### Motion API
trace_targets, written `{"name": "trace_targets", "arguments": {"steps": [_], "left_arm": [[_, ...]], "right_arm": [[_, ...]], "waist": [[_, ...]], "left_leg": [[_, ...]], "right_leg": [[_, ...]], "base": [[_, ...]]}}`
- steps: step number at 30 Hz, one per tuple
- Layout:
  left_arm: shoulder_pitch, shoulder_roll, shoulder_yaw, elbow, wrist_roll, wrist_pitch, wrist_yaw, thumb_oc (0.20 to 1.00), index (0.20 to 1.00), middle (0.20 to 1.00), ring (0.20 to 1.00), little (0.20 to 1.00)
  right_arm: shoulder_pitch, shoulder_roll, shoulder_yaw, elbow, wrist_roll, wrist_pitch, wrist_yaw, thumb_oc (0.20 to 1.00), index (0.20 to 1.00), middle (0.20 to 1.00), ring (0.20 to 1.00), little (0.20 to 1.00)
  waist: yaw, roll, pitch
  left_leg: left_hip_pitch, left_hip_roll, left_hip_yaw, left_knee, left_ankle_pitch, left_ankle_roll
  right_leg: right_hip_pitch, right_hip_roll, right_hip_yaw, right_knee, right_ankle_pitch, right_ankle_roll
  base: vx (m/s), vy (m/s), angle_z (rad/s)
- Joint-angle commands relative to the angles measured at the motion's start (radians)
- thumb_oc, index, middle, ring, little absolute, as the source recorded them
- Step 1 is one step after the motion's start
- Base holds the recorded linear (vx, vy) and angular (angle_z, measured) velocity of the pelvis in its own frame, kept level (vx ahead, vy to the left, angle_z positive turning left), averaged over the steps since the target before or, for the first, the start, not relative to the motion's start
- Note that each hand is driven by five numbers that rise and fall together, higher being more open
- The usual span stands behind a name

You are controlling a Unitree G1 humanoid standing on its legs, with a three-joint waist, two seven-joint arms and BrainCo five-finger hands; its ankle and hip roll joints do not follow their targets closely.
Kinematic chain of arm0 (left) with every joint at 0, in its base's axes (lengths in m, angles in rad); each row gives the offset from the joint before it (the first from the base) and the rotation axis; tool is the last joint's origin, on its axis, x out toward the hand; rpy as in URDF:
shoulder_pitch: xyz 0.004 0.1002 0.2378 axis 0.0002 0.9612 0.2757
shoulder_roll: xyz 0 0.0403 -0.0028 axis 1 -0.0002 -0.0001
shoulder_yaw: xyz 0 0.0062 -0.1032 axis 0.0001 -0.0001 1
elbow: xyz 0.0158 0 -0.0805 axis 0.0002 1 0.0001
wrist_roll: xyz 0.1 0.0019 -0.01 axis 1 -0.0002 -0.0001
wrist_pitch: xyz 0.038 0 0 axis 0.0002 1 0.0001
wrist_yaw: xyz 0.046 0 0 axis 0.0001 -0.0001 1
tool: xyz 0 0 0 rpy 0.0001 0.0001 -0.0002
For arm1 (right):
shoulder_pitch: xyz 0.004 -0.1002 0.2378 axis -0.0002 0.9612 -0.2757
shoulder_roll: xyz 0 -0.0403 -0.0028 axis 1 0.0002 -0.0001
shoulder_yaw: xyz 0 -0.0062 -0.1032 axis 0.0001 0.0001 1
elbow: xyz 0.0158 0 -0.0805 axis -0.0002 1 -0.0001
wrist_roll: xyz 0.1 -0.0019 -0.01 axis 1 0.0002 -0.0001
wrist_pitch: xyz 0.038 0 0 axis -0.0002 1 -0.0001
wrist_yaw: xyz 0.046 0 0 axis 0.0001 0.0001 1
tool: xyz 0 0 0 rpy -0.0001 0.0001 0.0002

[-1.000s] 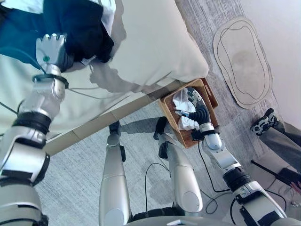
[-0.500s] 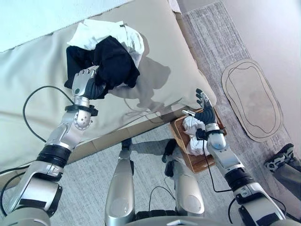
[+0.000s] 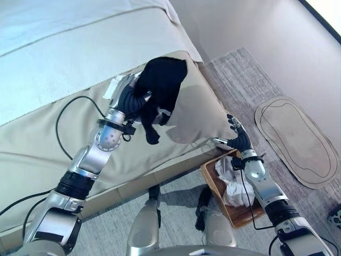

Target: Pick up clothes into the bucket

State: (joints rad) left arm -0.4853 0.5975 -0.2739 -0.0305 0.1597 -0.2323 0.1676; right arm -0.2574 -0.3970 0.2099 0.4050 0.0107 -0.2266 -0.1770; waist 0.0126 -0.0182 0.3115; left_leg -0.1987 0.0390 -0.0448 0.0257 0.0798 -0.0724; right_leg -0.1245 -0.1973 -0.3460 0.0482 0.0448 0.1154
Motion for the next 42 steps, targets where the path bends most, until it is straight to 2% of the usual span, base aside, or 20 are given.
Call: {"name": "trace_targets", "arguments": {"steps": [1,2,5,7,8,14,18,22,27,31,32,33,34,42], "left_arm": [[-0.067,-0.037,-0.051,-0.091,-0.220,-0.105,-0.082,0.200,0.200,0.200,0.200,0.200],[-0.067,-0.037,-0.050,-0.091,-0.223,-0.104,-0.085,0.200,0.200,0.200,0.200,0.200],[-0.089,-0.063,-0.099,-0.127,-0.357,-0.108,-0.152,0.200,0.200,0.200,0.200,0.200],[-0.095,-0.079,-0.125,-0.117,-0.447,-0.098,-0.188,0.200,0.200,0.200,0.200,0.200],[-0.091,-0.087,-0.140,-0.116,-0.480,-0.093,-0.203,0.200,0.200,0.200,0.200,0.200],[-0.056,-0.098,-0.153,-0.124,-0.508,-0.087,-0.230,0.200,0.200,0.200,0.200,0.200],[-0.036,-0.107,-0.151,-0.128,-0.513,-0.084,-0.231,0.200,0.200,0.200,0.200,0.200],[0.007,-0.125,-0.140,-0.155,-0.519,-0.075,-0.215,0.200,0.200,0.200,0.200,0.200],[0.007,-0.144,-0.152,-0.160,-0.518,-0.067,-0.215,0.200,0.200,0.200,0.200,0.200],[-0.007,-0.157,-0.157,-0.163,-0.512,-0.069,-0.218,0.200,0.200,0.200,0.200,0.200],[-0.009,-0.164,-0.161,-0.159,-0.512,-0.068,-0.220,0.200,0.200,0.200,0.200,0.200],[-0.009,-0.164,-0.161,-0.159,-0.512,-0.068,-0.220,0.200,0.200,0.200,0.200,0.200],[-0.013,-0.172,-0.167,-0.152,-0.515,-0.070,-0.221,0.200,0.200,0.200,0.200,0.200],[-0.016,-0.180,-0.171,-0.147,-0.515,-0.067,-0.213,0.200,0.200,0.200,0.200,0.200]], "right_arm": [[-0.037,-0.019,0.047,-0.017,-0.049,-0.021,0.018,1.000,1.000,1.000,1.000,1.000],[-0.037,-0.019,0.047,-0.016,-0.049,-0.021,0.018,1.000,1.000,1.000,1.000,1.000],[-0.065,-0.025,0.072,-0.039,-0.040,-0.021,0.041,1.000,1.000,1.000,1.000,1.000],[-0.086,-0.021,0.082,-0.058,0.001,-0.027,0.064,1.000,1.000,1.000,1.000,1.000],[-0.097,-0.012,0.092,-0.101,0.069,-0.036,0.099,1.000,1.000,1.000,1.000,1.000],[-0.132,0.038,0.151,-0.158,0.234,-0.036,0.187,1.000,1.000,1.000,1.000,1.000],[-0.154,0.073,0.165,-0.176,0.220,-0.035,0.167,1.000,1.000,1.000,1.000,1.000],[-0.157,0.147,0.177,-0.213,0.288,-0.037,0.149,1.000,1.000,1.000,1.000,1.000],[-0.159,0.158,0.218,-0.215,0.297,-0.023,0.172,1.000,1.000,1.000,1.000,1.000],[-0.168,0.152,0.264,-0.218,0.329,-0.008,0.231,1.000,1.000,1.000,1.000,1.000],[-0.169,0.152,0.278,-0.212,0.338,-0.006,0.245,0.727,0.727,0.727,0.727,0.727],[-0.169,0.152,0.278,-0.212,0.338,-0.006,0.245,0.727,0.727,0.727,0.727,0.727],[-0.174,0.163,0.298,-0.194,0.352,-0.005,0.256,0.200,0.200,0.200,0.200,0.200],[-0.190,0.188,0.350,-0.158,0.350,0.009,0.265,0.200,0.200,0.200,0.200,0.200]], "waist": [[0.004,-0.026,-0.112],[0.005,-0.026,-0.111],[0.004,-0.023,-0.135],[0.005,-0.021,-0.149],[0.005,-0.018,-0.163],[0.010,-0.018,-0.194],[0.009,-0.016,-0.209],[0.008,-0.013,-0.215],[0.007,-0.014,-0.217],[0.009,-0.017,-0.220],[0.010,-0.019,-0.222],[0.010,-0.019,-0.222],[0.011,-0.019,-0.225],[0.014,-0.021,-0.228]], "left_leg": [[0.011,0.040,0.035,0.031,-0.037,-0.008],[0.013,0.040,0.035,0.030,-0.037,-0.008],[0.040,0.040,0.038,0.023,-0.042,-0.008],[0.061,0.039,0.040,0.016,-0.045,-0.008],[0.078,0.041,0.043,0.006,-0.046,-0.008],[0.122,0.049,0.056,-0.012,-0.049,-0.012],[0.137,0.051,0.062,-0.019,-0.053,-0.012],[0.148,0.051,0.067,-0.018,-0.057,-0.010],[0.150,0.050,0.069,-0.016,-0.060,-0.008],[0.149,0.049,0.066,-0.014,-0.063,-0.007],[0.149,0.049,0.065,-0.012,-0.064,-0.008],[0.149,0.049,0.065,-0.012,-0.064,-0.008],[0.149,0.050,0.065,-0.011,-0.065,-0.008],[0.153,0.050,0.069,-0.006,-0.069,-0.008]], "right_leg": [[0.008,-0.089,0.039,0.000,0.069,0.094],[0.010,-0.089,0.039,0.000,0.069,0.094],[0.035,-0.085,0.036,-0.006,0.064,0.094],[0.052,-0.082,0.037,-0.011,0.061,0.093],[0.067,-0.079,0.039,-0.018,0.059,0.091],[0.105,-0.069,0.043,-0.037,0.054,0.086],[0.117,-0.064,0.044,-0.045,0.052,0.084],[0.123,-0.062,0.051,-0.048,0.050,0.080],[0.126,-0.061,0.053,-0.048,0.048,0.078],[0.129,-0.062,0.050,-0.052,0.048,0.078],[0.131,-0.061,0.049,-0.051,0.047,0.078],[0.131,-0.061,0.049,-0.051,0.047,0.078],[0.133,-0.062,0.049,-0.051,0.046,0.077],[0.139,-0.059,0.051,-0.055,0.044,0.075]], "base": [[0.08,-0.027,0.02],[0.06,-0.012,0.02],[0.08,-0.019,0.02],[0.09,-0.017,0.00],[0.07,-0.008,-0.01],[0.06,-0.014,-0.03],[0.05,-0.009,-0.03],[0.02,-0.002,-0.02],[0.00,-0.001,-0.01],[0.00,0.000,0.00],[0.00,0.000,0.00],[0.00,0.000,0.00],[0.00,0.000,0.00],[0.00,0.000,0.00]]}}
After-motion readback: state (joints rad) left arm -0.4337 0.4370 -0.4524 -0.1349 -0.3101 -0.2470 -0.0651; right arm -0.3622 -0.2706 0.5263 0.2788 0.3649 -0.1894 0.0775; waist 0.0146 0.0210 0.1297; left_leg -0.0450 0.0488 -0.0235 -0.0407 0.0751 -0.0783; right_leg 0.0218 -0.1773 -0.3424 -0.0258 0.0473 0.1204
